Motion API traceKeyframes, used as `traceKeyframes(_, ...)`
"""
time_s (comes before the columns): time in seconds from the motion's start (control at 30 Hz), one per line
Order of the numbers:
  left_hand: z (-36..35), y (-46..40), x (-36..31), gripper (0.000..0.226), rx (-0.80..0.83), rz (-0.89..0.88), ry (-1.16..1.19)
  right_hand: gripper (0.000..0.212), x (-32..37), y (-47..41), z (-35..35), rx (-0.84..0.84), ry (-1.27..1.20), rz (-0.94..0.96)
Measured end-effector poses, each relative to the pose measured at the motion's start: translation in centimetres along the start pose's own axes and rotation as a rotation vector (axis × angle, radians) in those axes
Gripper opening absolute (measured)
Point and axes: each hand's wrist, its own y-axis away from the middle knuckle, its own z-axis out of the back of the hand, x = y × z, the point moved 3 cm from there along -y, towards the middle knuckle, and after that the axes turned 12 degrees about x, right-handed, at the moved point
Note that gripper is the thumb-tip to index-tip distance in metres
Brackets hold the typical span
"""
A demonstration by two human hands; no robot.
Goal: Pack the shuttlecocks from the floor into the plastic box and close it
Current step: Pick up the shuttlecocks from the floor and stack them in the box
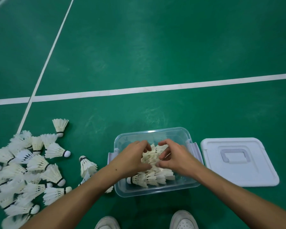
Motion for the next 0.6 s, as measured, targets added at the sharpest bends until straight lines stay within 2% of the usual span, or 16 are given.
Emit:
traceKeyframes(0.1,2.4,2.3,-0.5,0.041,-0.137,-0.078,0.276,0.058,1.7,1.1,1.7,-0.056,0.024,0.022)
traceKeyframes(0.2,5.0,4.8,-0.3,0.039,-0.279,-0.114,0.390,0.050,4.5,1.8,2.8,-0.124,0.089,0.088)
traceKeyframes(0.37,8.6,9.3,2.9,0.040,-0.455,-0.090,0.387,0.043,10.2,0.7,2.1,-0.129,0.129,0.230)
traceKeyframes(0.6,9.9,16.9,11.1,0.039,-0.521,0.096,0.318,0.042,18.5,-2.8,-4.5,0.010,0.222,0.399)
